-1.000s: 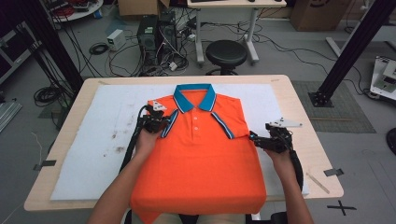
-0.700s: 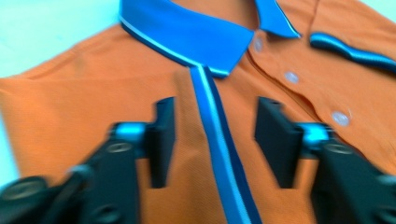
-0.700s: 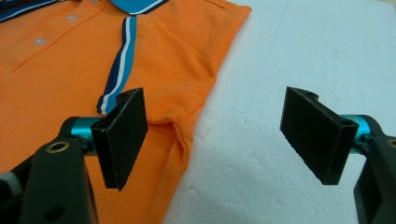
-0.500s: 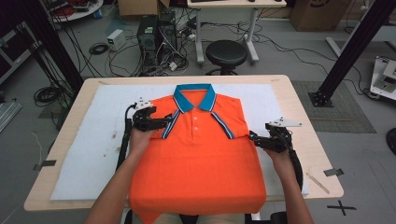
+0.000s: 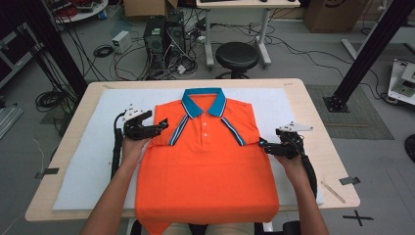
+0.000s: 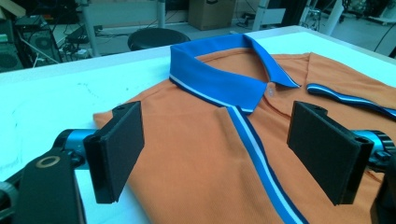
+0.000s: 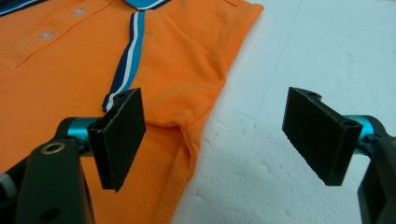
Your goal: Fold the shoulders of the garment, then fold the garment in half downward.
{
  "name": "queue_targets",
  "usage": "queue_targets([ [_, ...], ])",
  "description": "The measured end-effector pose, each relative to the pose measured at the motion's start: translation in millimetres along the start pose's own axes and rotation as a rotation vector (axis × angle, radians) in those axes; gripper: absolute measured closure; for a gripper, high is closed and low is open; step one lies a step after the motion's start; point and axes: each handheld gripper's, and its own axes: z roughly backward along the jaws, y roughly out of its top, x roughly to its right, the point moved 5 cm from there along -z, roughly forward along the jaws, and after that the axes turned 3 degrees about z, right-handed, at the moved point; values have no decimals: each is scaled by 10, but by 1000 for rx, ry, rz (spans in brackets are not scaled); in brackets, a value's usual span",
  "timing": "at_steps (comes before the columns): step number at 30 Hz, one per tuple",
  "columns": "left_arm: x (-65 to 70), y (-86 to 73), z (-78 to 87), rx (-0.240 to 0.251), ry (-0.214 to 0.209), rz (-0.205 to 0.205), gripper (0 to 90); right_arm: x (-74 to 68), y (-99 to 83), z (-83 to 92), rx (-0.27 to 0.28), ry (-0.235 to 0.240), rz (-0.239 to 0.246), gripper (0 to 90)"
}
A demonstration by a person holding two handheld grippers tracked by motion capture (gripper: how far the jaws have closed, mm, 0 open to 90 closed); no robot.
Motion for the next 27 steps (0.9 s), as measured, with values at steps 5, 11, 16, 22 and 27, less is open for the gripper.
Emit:
queue_targets([
  [5, 5, -13, 47, -9, 17, -6, 189, 21, -12, 27, 6, -4, -8, 215],
  [11, 0, -8, 125, -7, 34, -7, 187, 12, 1, 34, 14, -4, -7, 216],
  [16, -40, -51, 205, -19, 43, -6, 187, 2, -7, 28, 10, 4, -10, 219],
  [22, -68, -175, 309, -76, 46, 18, 196, -20, -32, 35, 3, 1, -13, 272],
  [27, -54, -306, 459, -129, 80, 20, 253, -46, -48, 45, -5, 1, -8, 342],
])
